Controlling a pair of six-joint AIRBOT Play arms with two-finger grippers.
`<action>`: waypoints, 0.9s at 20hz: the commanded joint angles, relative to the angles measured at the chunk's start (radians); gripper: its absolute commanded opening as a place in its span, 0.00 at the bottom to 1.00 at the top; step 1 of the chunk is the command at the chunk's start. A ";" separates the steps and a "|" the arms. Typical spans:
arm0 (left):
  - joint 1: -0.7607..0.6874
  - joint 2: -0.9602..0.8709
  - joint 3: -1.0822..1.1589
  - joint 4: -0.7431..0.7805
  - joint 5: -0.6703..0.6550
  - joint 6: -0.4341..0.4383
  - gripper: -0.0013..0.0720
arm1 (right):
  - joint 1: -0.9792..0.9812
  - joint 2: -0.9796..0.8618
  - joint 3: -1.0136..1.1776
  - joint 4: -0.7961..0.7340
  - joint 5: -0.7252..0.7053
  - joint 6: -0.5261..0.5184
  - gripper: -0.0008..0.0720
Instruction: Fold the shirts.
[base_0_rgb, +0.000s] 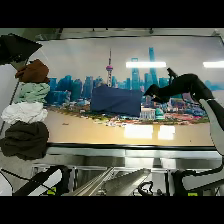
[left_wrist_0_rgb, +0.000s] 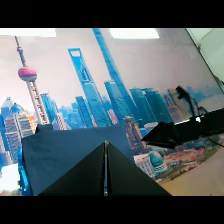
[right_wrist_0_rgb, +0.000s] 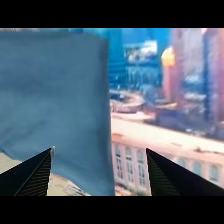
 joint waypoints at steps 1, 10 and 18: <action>-0.002 0.001 -0.001 0.002 0.001 0.002 0.04 | 0.045 -0.089 -0.044 0.123 0.048 -0.057 0.90; -0.001 0.001 -0.001 0.003 0.007 0.002 0.04 | 0.135 -0.129 0.045 0.138 0.068 -0.076 0.03; -0.002 0.001 -0.001 0.004 0.029 0.002 0.04 | -0.234 0.076 0.084 -0.063 0.115 0.135 0.03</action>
